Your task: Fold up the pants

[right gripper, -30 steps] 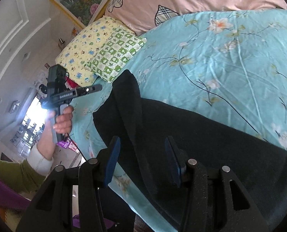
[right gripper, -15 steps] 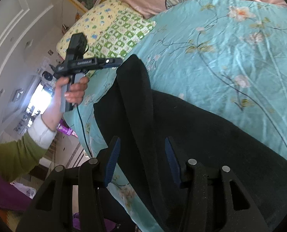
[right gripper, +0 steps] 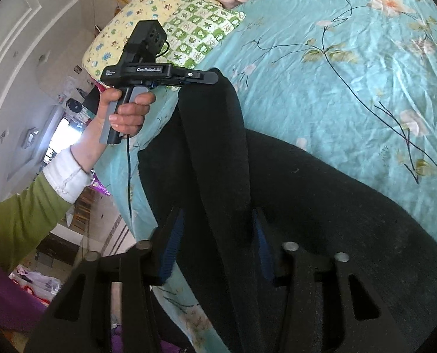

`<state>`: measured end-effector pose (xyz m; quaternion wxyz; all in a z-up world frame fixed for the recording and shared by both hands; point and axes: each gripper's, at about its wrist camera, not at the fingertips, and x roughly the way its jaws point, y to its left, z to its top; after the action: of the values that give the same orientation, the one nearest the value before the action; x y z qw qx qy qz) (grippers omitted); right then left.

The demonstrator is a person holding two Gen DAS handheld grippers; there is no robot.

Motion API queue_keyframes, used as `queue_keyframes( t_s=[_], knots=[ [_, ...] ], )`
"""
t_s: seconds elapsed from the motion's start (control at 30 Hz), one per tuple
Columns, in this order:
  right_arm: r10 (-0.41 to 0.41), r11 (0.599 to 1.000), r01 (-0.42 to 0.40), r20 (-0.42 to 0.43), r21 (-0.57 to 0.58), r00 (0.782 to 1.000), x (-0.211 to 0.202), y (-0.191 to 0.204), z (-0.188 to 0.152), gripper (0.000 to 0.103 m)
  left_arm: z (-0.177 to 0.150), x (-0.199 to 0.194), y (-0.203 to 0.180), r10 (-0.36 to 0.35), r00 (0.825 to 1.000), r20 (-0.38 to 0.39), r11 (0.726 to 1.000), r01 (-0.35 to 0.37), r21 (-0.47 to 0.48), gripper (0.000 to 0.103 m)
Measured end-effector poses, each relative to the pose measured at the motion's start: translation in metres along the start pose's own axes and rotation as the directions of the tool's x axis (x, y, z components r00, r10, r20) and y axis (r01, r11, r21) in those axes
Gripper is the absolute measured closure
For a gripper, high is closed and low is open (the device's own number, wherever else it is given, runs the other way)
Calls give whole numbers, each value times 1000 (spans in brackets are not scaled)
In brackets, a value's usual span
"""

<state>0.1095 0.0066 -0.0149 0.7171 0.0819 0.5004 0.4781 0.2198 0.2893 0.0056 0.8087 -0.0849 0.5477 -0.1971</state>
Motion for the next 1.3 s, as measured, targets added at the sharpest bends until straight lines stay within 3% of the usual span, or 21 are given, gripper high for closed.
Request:
queue_keyframes(
  t_s=[0.03,0.13,0.33,0.6,0.77,1.0,1.13,1.3],
  knots=[
    [-9,1000,9,0,-3,1000,1,1,0,91,-2,-6,-2,8,1000,21,1000,-8,4,90],
    [-19,1000,19,27,-13,999,-4,3,1,96,-7,-25,-7,12,997,78,1000,-13,6,95],
    [-18,996,24,77,-87,997,-19,25,1,96,-30,-69,-29,38,983,179,998,-48,50,98],
    [-55,971,72,77,-230,995,-24,58,-16,96,-92,-113,-50,54,952,300,998,-60,9,98],
    [-65,959,80,63,-271,996,-22,62,-31,96,-133,-116,-52,81,935,344,997,-69,-46,99],
    [-145,926,152,44,-344,988,-5,69,-44,96,-170,-106,-39,109,911,398,986,-47,-161,99],
    [-194,896,191,34,-400,980,6,76,-49,93,-189,-103,-31,124,889,442,975,-26,-222,98],
    [-201,901,194,23,-387,979,11,75,-52,89,-215,-93,-18,158,875,458,941,7,-339,97]
  ],
)
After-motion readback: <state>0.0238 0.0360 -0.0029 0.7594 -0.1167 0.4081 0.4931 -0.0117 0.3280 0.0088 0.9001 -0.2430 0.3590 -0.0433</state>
